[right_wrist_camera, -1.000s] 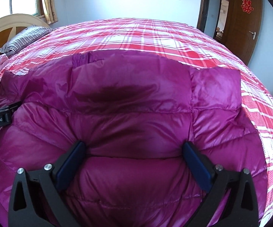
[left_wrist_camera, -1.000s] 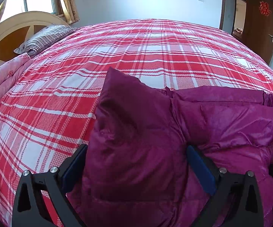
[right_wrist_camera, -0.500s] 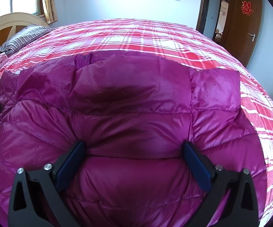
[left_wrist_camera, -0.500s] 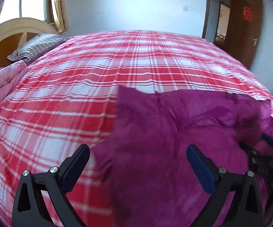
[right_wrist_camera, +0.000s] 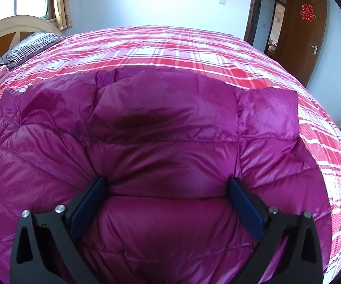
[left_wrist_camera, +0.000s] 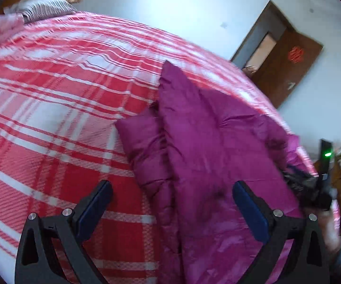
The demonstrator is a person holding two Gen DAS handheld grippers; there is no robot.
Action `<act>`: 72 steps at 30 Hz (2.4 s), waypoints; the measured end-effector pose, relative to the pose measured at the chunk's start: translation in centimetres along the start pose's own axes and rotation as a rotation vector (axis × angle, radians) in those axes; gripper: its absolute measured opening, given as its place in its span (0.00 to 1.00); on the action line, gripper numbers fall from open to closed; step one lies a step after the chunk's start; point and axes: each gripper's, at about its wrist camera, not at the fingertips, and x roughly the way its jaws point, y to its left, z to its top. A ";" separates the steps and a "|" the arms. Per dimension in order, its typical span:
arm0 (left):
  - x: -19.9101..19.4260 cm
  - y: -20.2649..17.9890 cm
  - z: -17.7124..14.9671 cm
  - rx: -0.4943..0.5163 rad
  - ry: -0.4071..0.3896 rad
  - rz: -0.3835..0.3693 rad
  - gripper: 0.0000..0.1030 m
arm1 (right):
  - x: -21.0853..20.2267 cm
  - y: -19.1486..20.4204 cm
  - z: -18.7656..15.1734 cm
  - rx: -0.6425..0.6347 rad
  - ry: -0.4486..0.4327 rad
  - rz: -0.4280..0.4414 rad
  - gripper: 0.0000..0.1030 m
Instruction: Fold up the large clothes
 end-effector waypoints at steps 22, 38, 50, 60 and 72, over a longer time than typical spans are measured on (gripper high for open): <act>-4.1 -0.5 -0.6 -0.113 0.019 -0.297 0.16 | -6.3 0.1 -4.3 -0.107 0.005 0.129 1.00; -7.0 -16.2 4.9 -0.053 0.004 -0.416 0.14 | -4.8 -1.4 -3.9 -0.173 0.072 0.256 1.00; 0.9 -33.0 -0.3 0.450 -0.112 -0.178 0.15 | -10.7 -16.4 -5.4 0.207 -0.077 0.500 1.00; 8.1 -36.7 -10.7 0.930 -0.211 -0.029 0.20 | -14.6 -29.6 -2.1 0.461 -0.230 0.518 1.00; 0.7 -37.0 -14.3 1.036 -0.318 -0.110 0.57 | -9.3 -22.5 1.0 0.195 0.032 0.494 0.53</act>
